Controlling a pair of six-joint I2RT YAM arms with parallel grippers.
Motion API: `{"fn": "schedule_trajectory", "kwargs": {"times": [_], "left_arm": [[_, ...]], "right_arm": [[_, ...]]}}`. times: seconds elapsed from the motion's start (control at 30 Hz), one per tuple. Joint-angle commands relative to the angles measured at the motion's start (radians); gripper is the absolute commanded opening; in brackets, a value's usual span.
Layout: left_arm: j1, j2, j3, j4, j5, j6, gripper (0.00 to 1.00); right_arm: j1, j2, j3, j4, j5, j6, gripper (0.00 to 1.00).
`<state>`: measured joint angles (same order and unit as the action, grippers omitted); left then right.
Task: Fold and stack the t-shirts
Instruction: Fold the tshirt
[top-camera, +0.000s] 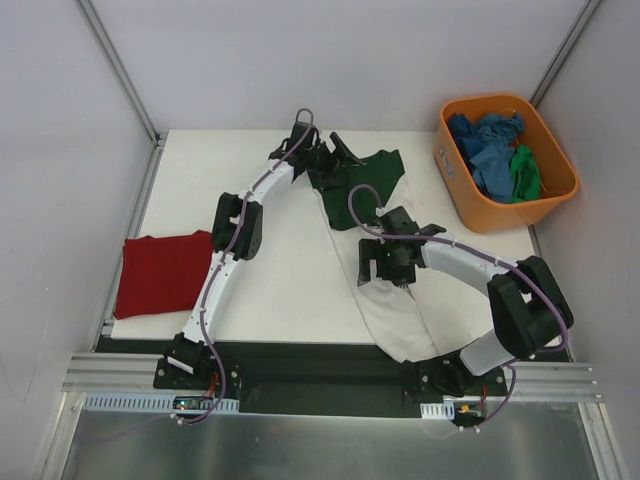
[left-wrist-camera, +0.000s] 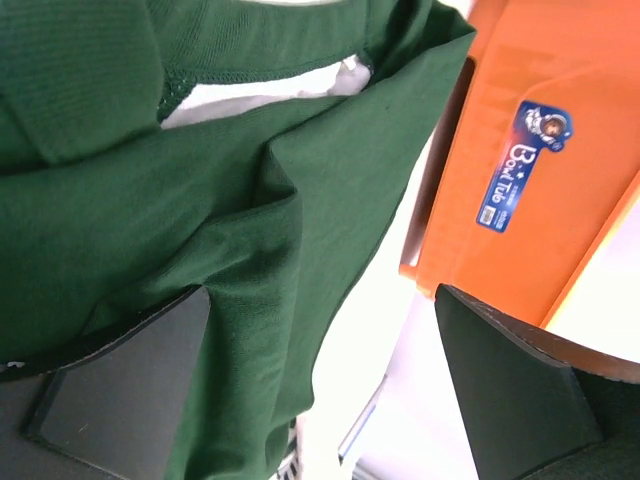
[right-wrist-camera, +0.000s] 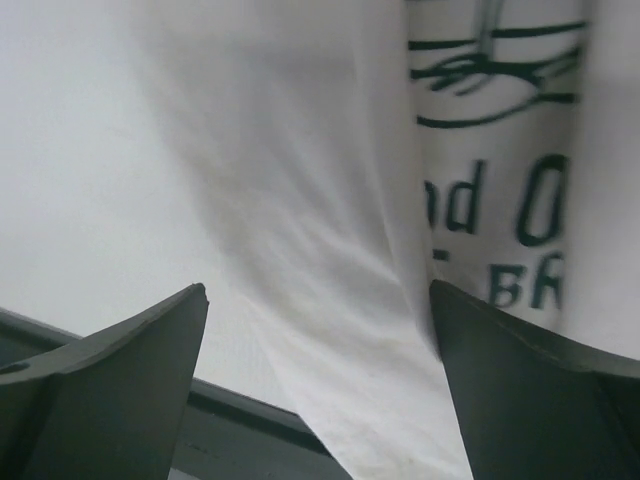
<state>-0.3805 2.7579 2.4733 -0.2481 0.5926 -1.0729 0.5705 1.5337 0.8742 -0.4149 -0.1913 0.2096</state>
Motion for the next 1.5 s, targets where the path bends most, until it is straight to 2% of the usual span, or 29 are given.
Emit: {"fn": "schedule_trajectory", "kwargs": {"times": [0.0, 0.07, 0.23, 0.43, 0.63, 0.77, 0.87, 0.97, 1.13, 1.2, 1.47], "left_arm": [[0.006, -0.064, -0.100, 0.033, -0.161, 0.094, 0.99], [0.012, -0.096, -0.143, 0.035, -0.185, 0.113, 0.99], [0.023, -0.171, -0.152, 0.035, -0.166, 0.140, 0.99], [0.022, -0.270, -0.157, 0.032, -0.123, 0.185, 0.99], [-0.011, -0.449, -0.338, 0.029, -0.099, 0.267, 0.99], [-0.073, -0.532, -0.528, 0.024, -0.070, 0.295, 0.99], [-0.126, -0.553, -0.647, 0.023, -0.057, 0.281, 0.99], [-0.170, -0.540, -0.705, 0.021, -0.062, 0.278, 0.99], [-0.179, -0.471, -0.694, 0.001, -0.071, 0.251, 0.99], [-0.175, -0.426, -0.663, -0.031, -0.134, 0.260, 0.99], [-0.068, -0.200, -0.372, -0.123, -0.128, 0.243, 0.99]], "right_arm": [[-0.021, -0.027, 0.104, -0.195, 0.304, 0.037, 0.97], [-0.021, -0.046, 0.141, -0.237, 0.360, 0.022, 0.97], [-0.027, -0.147, 0.123, -0.246, 0.314, -0.013, 0.97], [-0.089, -0.224, 0.011, -0.288, 0.253, -0.004, 0.97], [-0.113, -0.216, -0.098, -0.323, 0.219, 0.014, 0.97], [-0.119, -0.175, -0.130, -0.309, 0.204, 0.037, 0.97], [-0.119, -0.156, -0.145, -0.295, 0.166, 0.045, 0.97], [-0.113, -0.152, -0.161, -0.272, 0.124, 0.047, 0.97], [-0.064, -0.130, -0.146, -0.256, 0.089, 0.051, 0.97], [-0.026, -0.106, -0.126, -0.239, 0.058, 0.056, 0.97], [0.206, 0.055, 0.031, -0.164, -0.115, 0.094, 0.97]]}}
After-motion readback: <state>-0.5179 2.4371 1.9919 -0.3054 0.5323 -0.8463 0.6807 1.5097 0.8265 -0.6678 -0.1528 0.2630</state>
